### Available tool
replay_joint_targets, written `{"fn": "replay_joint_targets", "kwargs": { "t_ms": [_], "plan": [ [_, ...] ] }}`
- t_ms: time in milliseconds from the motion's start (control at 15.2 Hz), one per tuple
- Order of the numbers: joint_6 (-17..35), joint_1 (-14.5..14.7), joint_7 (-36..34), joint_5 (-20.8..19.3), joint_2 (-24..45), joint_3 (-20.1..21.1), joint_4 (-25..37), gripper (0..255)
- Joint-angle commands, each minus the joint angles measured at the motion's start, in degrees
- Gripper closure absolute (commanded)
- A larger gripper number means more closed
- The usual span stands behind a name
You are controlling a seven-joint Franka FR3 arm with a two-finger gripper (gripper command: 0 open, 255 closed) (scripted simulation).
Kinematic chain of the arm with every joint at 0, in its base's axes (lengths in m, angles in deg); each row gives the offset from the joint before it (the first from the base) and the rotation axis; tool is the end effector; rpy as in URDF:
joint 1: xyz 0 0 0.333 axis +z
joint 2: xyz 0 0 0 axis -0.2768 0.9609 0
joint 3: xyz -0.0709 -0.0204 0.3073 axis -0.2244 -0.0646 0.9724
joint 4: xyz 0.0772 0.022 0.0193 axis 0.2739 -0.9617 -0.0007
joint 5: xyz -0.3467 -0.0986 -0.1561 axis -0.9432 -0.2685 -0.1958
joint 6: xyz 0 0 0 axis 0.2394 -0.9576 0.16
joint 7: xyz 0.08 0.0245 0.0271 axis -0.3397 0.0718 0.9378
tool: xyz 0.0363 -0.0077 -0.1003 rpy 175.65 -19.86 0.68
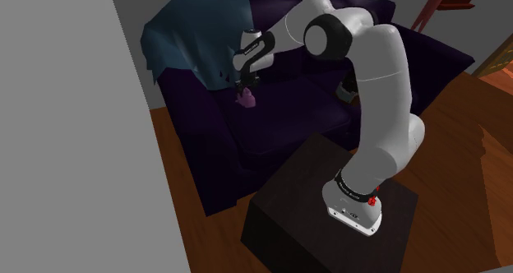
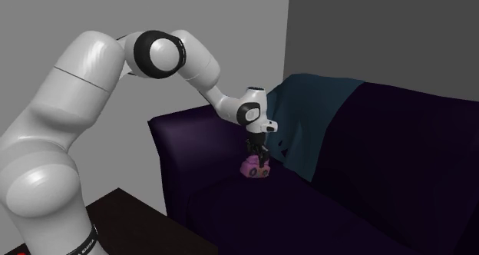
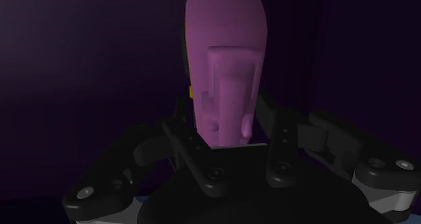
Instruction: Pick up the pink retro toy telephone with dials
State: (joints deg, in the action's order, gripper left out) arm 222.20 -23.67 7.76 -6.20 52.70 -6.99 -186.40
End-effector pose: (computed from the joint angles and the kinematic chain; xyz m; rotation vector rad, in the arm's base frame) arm 0.6532 -0.1638 0.1944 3.0347 -0.6273 0.0361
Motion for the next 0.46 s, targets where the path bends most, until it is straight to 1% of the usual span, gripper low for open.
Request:
{"fn": "replay_joint_targets", "kwargs": {
  "t_ms": [0,264,396],
  "plan": [
    [-1.1,0.1,0.0,-0.1,-1.1,-0.1,0.1,255],
    [-3.1,0.2,-0.1,-0.4,-3.2,-0.3,0.0,255],
    [-3.2,0.2,-0.1,-0.4,-3.3,-0.3,0.0,255]
  ]
}}
